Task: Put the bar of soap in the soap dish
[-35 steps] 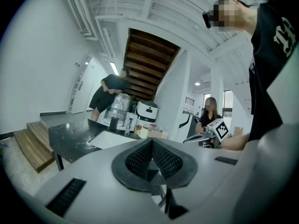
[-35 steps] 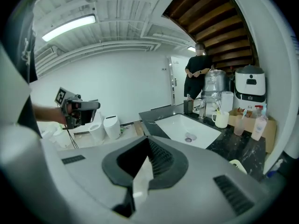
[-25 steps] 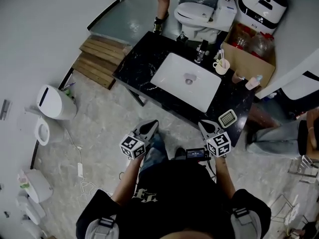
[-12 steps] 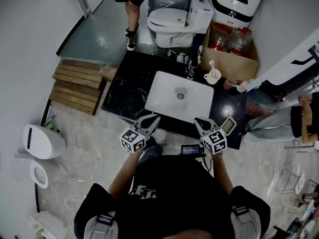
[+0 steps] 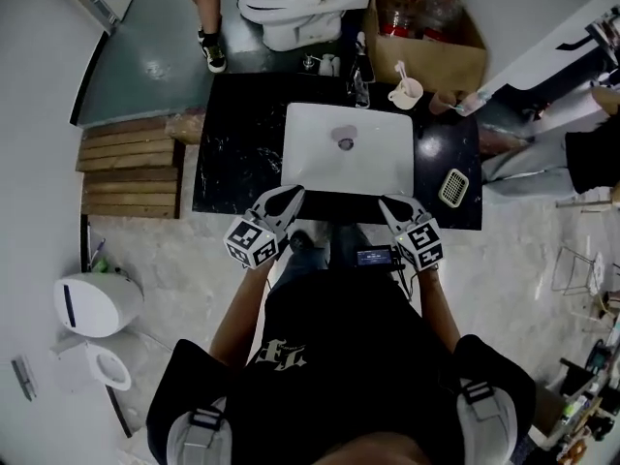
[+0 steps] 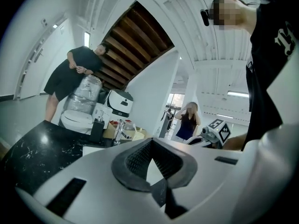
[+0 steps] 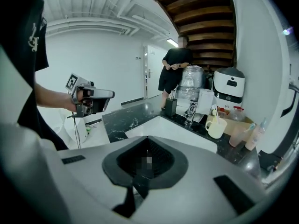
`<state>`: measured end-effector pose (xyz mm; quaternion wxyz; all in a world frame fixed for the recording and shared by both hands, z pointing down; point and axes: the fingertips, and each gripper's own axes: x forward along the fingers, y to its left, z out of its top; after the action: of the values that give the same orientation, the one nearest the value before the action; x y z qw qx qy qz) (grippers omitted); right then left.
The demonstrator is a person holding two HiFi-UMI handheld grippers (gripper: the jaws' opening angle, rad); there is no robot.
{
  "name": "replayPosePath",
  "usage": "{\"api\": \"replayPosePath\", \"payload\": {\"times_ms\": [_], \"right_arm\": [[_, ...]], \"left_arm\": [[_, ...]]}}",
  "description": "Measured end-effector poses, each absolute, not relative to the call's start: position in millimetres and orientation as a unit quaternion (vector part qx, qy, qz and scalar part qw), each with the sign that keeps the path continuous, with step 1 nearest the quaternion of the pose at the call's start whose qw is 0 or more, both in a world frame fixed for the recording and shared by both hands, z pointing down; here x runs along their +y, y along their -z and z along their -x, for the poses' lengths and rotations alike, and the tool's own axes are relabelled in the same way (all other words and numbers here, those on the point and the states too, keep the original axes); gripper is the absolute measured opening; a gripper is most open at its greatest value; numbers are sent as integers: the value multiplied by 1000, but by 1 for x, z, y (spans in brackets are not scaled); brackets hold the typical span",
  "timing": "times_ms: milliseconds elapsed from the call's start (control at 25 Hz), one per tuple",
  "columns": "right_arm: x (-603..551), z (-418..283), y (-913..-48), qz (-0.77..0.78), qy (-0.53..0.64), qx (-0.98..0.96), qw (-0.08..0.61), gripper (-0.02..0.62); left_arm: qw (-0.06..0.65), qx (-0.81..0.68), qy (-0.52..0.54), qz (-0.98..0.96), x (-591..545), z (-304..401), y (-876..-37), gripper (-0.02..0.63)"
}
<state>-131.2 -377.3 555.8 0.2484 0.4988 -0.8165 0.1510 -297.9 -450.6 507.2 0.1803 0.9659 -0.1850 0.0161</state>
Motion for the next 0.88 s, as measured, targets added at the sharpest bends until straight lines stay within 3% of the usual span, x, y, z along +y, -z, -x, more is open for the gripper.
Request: {"api": "replayPosePath", "payload": {"times_ms": [880], "right_arm": [[-459,120,-601,-504,-95,-780,358,8]], "left_arm": [[173,-155,-65,-970,-505,276,-537,8]]}}
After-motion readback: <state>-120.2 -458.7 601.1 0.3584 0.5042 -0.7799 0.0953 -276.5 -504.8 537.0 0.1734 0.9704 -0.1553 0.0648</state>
